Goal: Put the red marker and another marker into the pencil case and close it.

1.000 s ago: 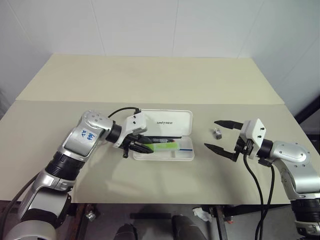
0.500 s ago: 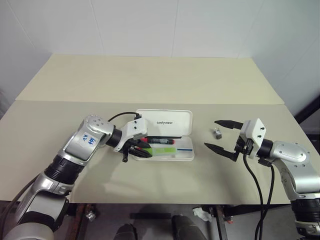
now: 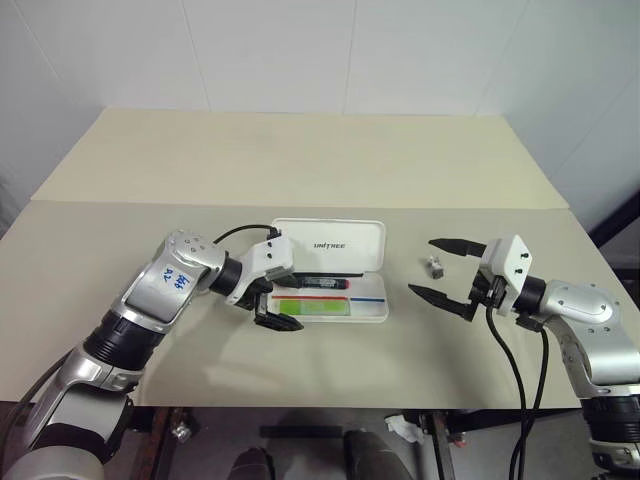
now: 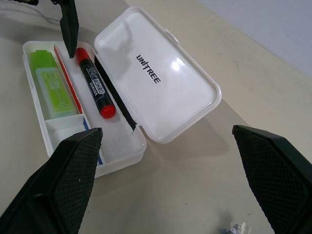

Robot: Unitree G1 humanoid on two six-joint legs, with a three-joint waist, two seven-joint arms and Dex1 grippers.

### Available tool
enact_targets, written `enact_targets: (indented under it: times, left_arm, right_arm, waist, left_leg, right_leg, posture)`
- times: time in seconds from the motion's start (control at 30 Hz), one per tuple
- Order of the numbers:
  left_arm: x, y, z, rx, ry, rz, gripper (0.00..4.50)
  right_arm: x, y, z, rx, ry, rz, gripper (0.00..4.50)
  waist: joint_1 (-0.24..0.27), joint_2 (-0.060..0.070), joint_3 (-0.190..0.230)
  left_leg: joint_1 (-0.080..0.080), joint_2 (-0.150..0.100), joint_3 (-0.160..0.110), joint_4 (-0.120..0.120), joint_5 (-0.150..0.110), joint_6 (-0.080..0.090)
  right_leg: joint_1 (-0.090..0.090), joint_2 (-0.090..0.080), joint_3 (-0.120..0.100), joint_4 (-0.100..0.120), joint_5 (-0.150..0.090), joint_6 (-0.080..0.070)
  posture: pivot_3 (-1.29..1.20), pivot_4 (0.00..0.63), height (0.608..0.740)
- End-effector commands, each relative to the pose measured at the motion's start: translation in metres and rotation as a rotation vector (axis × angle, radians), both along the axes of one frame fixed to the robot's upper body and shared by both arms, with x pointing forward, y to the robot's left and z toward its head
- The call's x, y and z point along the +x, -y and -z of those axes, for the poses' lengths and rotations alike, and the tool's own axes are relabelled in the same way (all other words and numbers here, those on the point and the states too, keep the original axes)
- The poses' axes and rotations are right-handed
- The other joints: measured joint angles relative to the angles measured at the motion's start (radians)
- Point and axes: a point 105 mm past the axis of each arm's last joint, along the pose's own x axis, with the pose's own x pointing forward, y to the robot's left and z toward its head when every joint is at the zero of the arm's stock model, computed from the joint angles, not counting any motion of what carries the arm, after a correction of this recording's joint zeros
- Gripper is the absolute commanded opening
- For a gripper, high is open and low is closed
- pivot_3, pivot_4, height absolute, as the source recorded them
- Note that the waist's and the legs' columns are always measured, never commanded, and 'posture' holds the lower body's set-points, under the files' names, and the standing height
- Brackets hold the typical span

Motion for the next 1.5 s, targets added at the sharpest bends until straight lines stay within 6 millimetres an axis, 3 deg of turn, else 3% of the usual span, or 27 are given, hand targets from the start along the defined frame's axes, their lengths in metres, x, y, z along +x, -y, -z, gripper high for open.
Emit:
enact_targets:
  times: [0.03,0.27,0.6,0.83,1.1,1.27,1.4,1.5]
  left_arm:
    - [-0.013,0.012,-0.03,-0.145,0.111,0.098,4.48]
    - [-0.026,-0.004,-0.049,-0.36,0.224,0.145,4.48]
    - [-0.027,-0.044,-0.056,-0.399,0.219,0.111,4.48]
    - [-0.021,-0.065,-0.064,-0.41,0.271,0.065,4.48]
    - [-0.017,-0.071,-0.067,-0.404,0.315,0.035,4.5]
    - [-0.016,-0.072,-0.069,-0.419,0.318,0.037,4.5]
    - [-0.015,-0.074,-0.068,-0.426,0.312,0.034,4.5]
    - [-0.014,-0.076,-0.065,-0.43,0.307,0.022,4.5]
  right_arm:
    - [0.011,0.008,0.004,0.001,0.009,0.102,4.5]
    - [0.04,0.031,0.041,0.107,-0.088,0.374,4.5]
    - [0.068,0.043,0.082,0.233,-0.212,0.605,4.5]
    - [0.07,0.044,0.097,0.271,-0.314,0.656,4.5]
    - [0.065,0.045,0.092,0.293,-0.312,0.637,1.99]
    - [0.067,0.043,0.058,0.29,-0.179,0.552,0.43]
    - [0.065,0.038,0.036,0.275,-0.12,0.476,0.39]
    - [0.055,0.017,0.011,0.247,-0.082,0.323,0.39]
  waist:
    - [0.001,0.0,0.0]
    - [-0.002,0.0,0.0]
    - [-0.02,0.0,0.0]
    - [-0.031,-0.002,-0.001]
    - [-0.024,-0.002,-0.001]
    - [-0.024,-0.002,-0.001]
    - [-0.027,-0.002,-0.001]
    - [-0.033,0.0,0.0]
  left_leg:
    - [0.0,0.0,0.0,0.0,0.0,0.0]
    - [0.001,0.0,0.0,-0.001,0.0,0.0]
    - [0.002,0.0,0.001,0.001,0.0,0.0]
    - [0.003,0.0,0.0,0.002,0.003,0.003]
    - [0.004,0.0,0.0,0.002,0.006,0.005]
    - [0.002,-0.001,0.0,0.0,0.006,0.004]
    - [0.002,-0.001,0.0,-0.005,0.006,0.004]
    - [0.0,0.0,0.001,-0.007,0.004,0.004]
  right_leg:
    - [0.0,0.0,0.0,0.0,0.0,0.0]
    - [0.0,0.0,0.0,0.001,0.0,-0.001]
    - [0.001,0.0,0.0,0.0,0.001,0.0]
    - [0.004,0.0,0.001,-0.003,0.001,-0.005]
    - [0.013,-0.001,0.001,-0.019,0.005,-0.012]
    - [0.014,-0.003,0.001,-0.023,0.006,-0.011]
    - [0.011,-0.002,0.0,-0.022,0.009,-0.004]
    - [0.004,-0.002,0.0,-0.017,0.01,0.001]
  posture:
    - [0.0,0.15,0.74]
    - [0.0,0.15,0.74]
    - [0.0,0.15,0.74]
    - [0.0,0.15,0.74]
    - [0.0,0.15,0.74]
    - [0.0,0.15,0.74]
    - [0.0,0.15,0.74]
    - [0.0,0.15,0.74]
